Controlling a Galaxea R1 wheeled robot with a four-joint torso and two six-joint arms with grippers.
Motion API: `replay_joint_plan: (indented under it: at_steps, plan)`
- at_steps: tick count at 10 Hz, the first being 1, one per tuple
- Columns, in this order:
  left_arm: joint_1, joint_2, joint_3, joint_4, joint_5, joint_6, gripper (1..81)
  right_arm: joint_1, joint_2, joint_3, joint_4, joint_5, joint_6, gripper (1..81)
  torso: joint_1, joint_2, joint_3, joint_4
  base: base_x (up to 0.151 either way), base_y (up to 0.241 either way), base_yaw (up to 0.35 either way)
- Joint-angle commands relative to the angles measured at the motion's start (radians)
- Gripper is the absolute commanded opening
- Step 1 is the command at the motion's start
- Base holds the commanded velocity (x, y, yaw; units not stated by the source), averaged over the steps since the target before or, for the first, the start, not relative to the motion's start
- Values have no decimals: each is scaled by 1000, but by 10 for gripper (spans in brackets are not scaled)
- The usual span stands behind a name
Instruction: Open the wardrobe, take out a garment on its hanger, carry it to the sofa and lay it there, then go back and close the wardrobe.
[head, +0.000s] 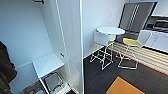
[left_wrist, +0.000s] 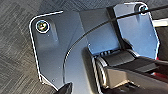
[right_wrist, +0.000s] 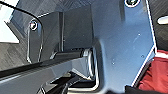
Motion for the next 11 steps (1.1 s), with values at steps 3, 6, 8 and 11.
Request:
replay_joint_plan:
  at_steps: [3,6,8,11]
  plan:
    - [-40,3,2,10,54,2,811,26,8,6,-1,-55,-6,811,1,0,0,0,0,0,291]
    - [-40,3,2,10,54,2,811,24,12,6,-1,-55,-6,811,1,0,0,0,0,0,290]
    - [-40,6,2,10,54,2,811,23,12,7,-1,-57,-6,811,1,0,0,0,0,0,270]
    - [-40,7,2,10,54,2,811,20,14,6,-3,-57,-6,811,1,0,0,0,0,0,262]
